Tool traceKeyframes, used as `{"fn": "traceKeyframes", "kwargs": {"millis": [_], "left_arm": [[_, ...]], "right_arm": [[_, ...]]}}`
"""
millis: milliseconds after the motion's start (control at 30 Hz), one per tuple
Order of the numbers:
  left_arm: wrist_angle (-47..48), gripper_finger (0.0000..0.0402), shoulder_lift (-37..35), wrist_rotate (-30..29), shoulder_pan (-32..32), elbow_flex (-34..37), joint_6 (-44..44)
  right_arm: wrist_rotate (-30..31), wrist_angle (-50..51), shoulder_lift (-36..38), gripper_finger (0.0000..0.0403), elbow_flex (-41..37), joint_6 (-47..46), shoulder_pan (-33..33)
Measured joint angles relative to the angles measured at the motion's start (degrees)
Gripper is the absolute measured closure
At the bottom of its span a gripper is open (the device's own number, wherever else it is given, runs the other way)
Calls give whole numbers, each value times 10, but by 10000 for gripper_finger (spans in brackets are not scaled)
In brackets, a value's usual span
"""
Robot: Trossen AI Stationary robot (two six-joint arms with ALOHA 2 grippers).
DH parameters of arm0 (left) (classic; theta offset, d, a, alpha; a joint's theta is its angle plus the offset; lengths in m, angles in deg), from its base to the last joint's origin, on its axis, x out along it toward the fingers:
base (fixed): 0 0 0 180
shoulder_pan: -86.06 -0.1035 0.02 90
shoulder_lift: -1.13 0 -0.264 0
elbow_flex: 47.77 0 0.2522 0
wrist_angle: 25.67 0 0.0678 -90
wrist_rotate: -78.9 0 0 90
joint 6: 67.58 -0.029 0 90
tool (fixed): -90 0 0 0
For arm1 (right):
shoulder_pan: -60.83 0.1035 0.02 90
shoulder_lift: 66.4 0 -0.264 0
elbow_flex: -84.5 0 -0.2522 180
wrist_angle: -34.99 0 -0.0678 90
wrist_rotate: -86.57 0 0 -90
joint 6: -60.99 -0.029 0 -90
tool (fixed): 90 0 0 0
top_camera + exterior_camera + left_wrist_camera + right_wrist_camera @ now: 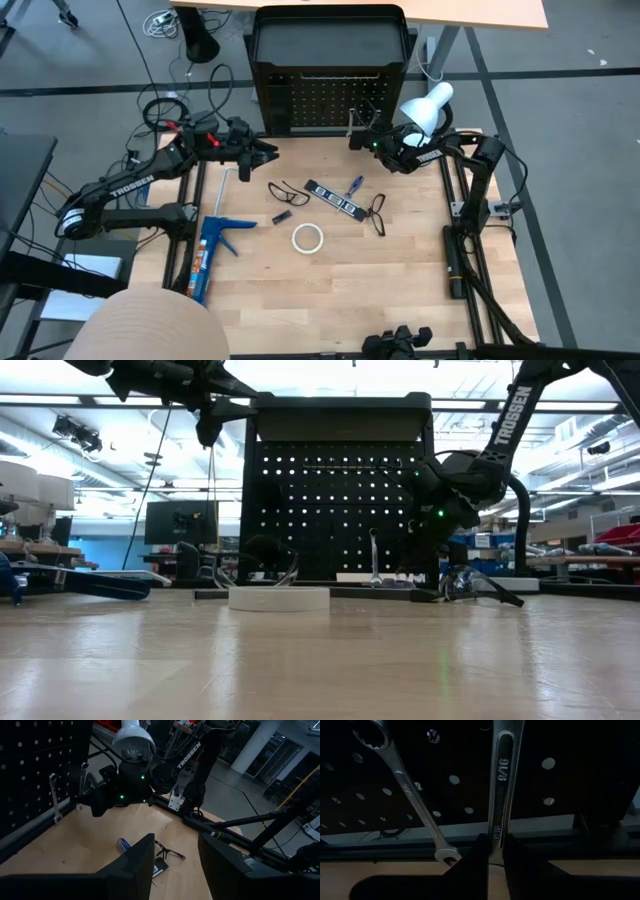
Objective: Hang tools onto peg board
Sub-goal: Unhang the right wrench from the peg board
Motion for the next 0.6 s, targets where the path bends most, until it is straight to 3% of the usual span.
{"fn": "traceKeyframes", "kwargs": {"millis": [600], "left_arm": [[1,245,0,0,0,0,2]], "right_arm": [[-14,2,4,359,0,-9,-1]]}}
